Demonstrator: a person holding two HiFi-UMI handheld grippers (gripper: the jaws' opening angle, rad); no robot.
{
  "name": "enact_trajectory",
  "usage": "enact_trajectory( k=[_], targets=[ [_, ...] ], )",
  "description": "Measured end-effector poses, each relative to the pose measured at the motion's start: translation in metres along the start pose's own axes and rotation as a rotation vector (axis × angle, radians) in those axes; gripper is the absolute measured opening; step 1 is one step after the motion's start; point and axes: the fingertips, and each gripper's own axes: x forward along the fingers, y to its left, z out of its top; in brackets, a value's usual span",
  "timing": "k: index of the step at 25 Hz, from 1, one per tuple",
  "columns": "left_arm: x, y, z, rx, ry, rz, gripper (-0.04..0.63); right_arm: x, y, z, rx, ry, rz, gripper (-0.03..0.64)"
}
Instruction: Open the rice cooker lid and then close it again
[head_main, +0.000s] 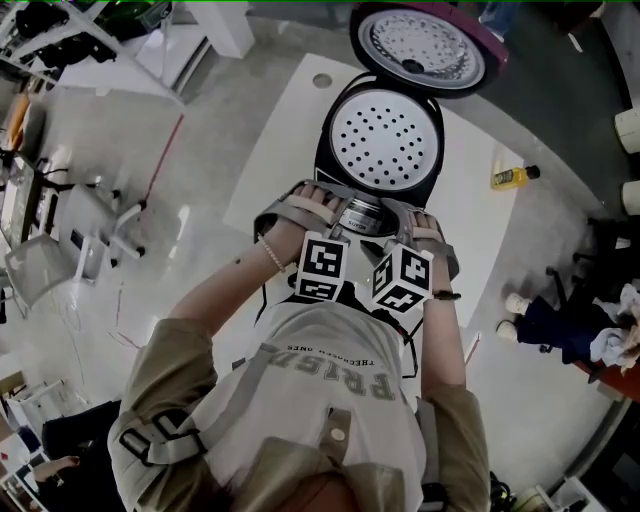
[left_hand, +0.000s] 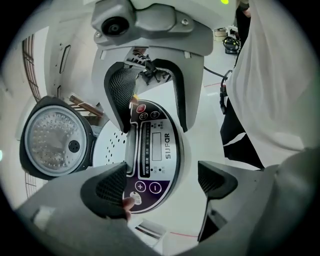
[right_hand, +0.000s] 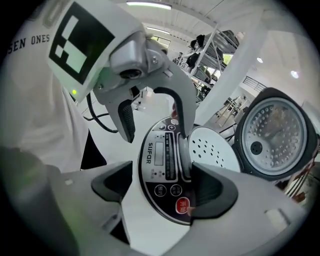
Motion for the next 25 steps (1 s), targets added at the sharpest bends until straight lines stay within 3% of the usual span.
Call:
enact_trajectory(
  k=[19, 25],
  targets=[
    [-0.0021, 0.0005, 0.0029, -0.058, -0.065, -0.024, 0.457, -0.0015, -0.0002, 0.0040, 0.073, -0.059, 0.017, 0.357],
    [-0.0034, 0.0033, 0.0065, -0.133, -0.133, -0.030, 0.457, -0.0031, -0.0050, 0.0092, 0.157, -0.143, -0.014, 0.357]
  ],
)
